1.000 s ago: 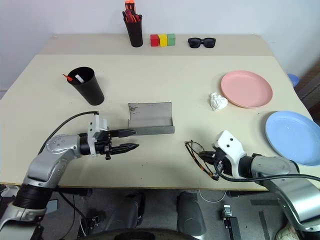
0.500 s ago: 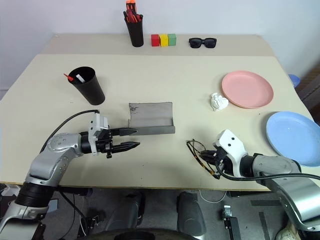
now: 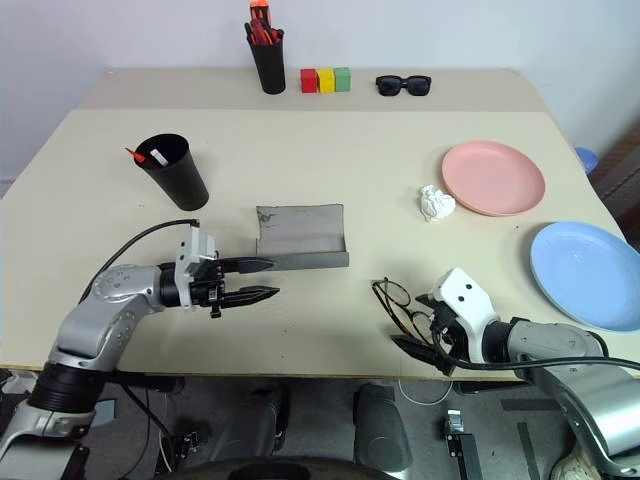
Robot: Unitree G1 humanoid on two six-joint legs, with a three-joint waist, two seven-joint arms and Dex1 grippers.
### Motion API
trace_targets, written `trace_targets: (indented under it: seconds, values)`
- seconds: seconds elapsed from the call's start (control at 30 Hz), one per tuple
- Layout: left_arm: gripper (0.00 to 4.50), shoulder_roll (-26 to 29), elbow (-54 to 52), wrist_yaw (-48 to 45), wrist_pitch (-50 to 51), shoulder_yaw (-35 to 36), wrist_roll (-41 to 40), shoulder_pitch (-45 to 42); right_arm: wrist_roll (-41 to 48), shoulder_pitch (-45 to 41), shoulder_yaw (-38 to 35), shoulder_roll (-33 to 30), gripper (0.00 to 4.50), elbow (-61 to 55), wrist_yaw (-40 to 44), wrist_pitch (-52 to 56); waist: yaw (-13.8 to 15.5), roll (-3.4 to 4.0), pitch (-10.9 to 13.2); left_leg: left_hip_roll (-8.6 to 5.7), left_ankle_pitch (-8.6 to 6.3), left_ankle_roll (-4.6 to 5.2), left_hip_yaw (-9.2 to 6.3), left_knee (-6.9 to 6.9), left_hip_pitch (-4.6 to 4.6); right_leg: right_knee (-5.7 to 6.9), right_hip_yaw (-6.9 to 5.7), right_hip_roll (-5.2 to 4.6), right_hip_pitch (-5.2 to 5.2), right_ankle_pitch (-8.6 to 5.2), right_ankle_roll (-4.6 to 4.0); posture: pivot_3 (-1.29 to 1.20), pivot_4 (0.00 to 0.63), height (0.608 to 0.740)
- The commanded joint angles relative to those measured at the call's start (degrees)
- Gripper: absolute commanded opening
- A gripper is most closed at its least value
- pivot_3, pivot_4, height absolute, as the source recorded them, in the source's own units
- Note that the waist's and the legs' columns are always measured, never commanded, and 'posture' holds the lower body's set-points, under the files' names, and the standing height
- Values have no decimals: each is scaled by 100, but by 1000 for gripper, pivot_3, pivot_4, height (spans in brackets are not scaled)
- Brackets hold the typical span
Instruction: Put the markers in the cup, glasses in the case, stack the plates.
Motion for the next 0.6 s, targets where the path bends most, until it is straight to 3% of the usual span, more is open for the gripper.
trace_targets:
  seconds: [0.03,0.47,0.6]
  values:
    - [2532,168,-205,-331,-147,11,-136,-8,63,-91,-139,-14,4432,-156,-19,-10,1,0,0,0,0,0,0,0,0,0,0,0,0,0,0,0,150,740]
    - [2532,741,-234,-1484,-850,-242,-3,166,-2,-296,141,-8,4432,52,16,-89,5,0,0,0,0,0,1,-4,-8,-20,0,-3,0,1,-3,0,150,740]
    - [2532,698,-119,-1524,-916,-283,41,37,-51,-283,188,-41,3092,83,33,-100,3,0,0,1,-1,1,1,-7,-10,-29,-1,-3,0,2,-3,0,150,740]
